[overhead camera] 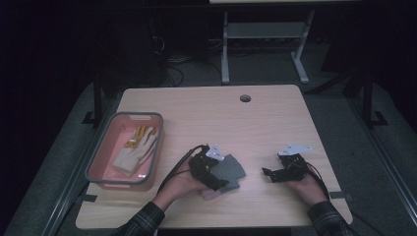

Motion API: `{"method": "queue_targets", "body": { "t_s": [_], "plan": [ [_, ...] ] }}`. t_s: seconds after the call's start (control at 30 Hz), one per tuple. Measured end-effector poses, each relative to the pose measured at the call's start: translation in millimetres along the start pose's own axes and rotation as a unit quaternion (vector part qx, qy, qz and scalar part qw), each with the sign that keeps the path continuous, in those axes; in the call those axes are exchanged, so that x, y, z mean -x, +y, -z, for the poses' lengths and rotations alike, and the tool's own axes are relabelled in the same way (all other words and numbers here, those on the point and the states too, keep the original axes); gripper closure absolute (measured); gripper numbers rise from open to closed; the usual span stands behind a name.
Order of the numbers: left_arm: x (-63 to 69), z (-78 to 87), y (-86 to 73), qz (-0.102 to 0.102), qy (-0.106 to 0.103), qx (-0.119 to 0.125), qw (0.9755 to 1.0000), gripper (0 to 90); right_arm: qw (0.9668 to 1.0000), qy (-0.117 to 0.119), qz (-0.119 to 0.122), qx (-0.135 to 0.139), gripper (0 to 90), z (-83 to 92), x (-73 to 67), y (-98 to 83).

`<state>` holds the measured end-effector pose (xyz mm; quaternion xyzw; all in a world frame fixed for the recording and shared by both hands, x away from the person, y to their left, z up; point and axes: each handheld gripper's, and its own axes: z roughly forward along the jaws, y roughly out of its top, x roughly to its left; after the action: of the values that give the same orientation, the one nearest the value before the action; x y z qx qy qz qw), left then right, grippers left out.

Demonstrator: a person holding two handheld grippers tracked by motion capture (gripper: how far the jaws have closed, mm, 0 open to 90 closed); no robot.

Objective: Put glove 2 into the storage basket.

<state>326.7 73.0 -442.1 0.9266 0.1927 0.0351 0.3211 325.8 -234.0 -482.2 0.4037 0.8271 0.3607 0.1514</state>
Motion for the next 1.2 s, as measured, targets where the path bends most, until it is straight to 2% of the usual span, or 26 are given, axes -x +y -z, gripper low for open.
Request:
{"method": "queue_targets", "body": {
  "t_s": [0.13,0.3,0.4,0.57,0.6,0.73,0.8,0.83,0.87,0.9,1.0,1.1,1.2],
  "plan": [
    [0.3,-9.4,-3.5,-0.012,0.009,-0.021,0.9997,12.6,1.0,0.0,-0.003,-0.001,11.7,0.2,-0.5,-0.1],
    [-2.3,-12.5,-6.4,-0.006,0.005,-0.017,0.9998,12.5,1.0,-0.001,-0.001,0.0,11.7,0.1,-0.4,-0.2],
    [-7.8,-13.8,-9.8,0.007,-0.005,-0.013,0.9999,12.5,1.0,-0.001,-0.002,0.0,11.7,0.2,-0.6,-0.2],
    [-6.3,-14.6,-9.6,0.009,-0.004,-0.015,0.9998,12.9,1.0,0.0,-0.003,0.0,11.7,0.3,-0.7,-0.2],
    [-6.3,-15.4,-10.5,0.02,-0.006,-0.011,0.9997,13.6,1.0,0.0,-0.003,0.0,11.7,0.3,-0.7,-0.2],
    [-6.0,-14.5,-10.7,0.023,-0.01,-0.012,0.9996,15.9,1.0,-0.001,-0.001,0.0,11.8,0.0,-0.6,-0.3],
    [-4.4,-12.0,-9.6,0.014,-0.021,-0.018,0.9995,26.0,1.0,-0.001,-0.001,0.0,11.8,0.0,-0.6,-0.2],
    [-3.1,-10.5,-9.4,0.01,-0.034,-0.016,0.9993,35.7,1.0,-0.001,-0.001,0.0,11.8,0.0,-0.7,-0.2],
    [-3.1,-10.5,-9.4,0.01,-0.034,-0.016,0.9993,39.9,1.0,-0.001,-0.001,0.0,11.8,0.0,-0.7,-0.2],
    [-3.2,-9.9,-9.7,0.008,-0.044,-0.014,0.9989,46.8,1.0,-0.001,-0.001,0.0,11.8,0.0,-0.7,-0.2],
    [-4.2,-9.3,-9.8,0.014,-0.066,-0.014,0.9976,56.5,1.0,-0.001,-0.002,0.0,11.8,-0.1,-0.7,-0.2],
    [-3.5,-7.8,-8.8,0.013,-0.067,-0.016,0.9976,62.8,1.0,-0.001,-0.002,0.0,11.8,0.0,-0.7,-0.2],
    [-5.0,-6.7,-8.0,0.023,-0.068,-0.019,0.9972,65.3,1.0,-0.001,-0.002,0.0,11.8,-0.1,-0.7,-0.1]
  ]
}}
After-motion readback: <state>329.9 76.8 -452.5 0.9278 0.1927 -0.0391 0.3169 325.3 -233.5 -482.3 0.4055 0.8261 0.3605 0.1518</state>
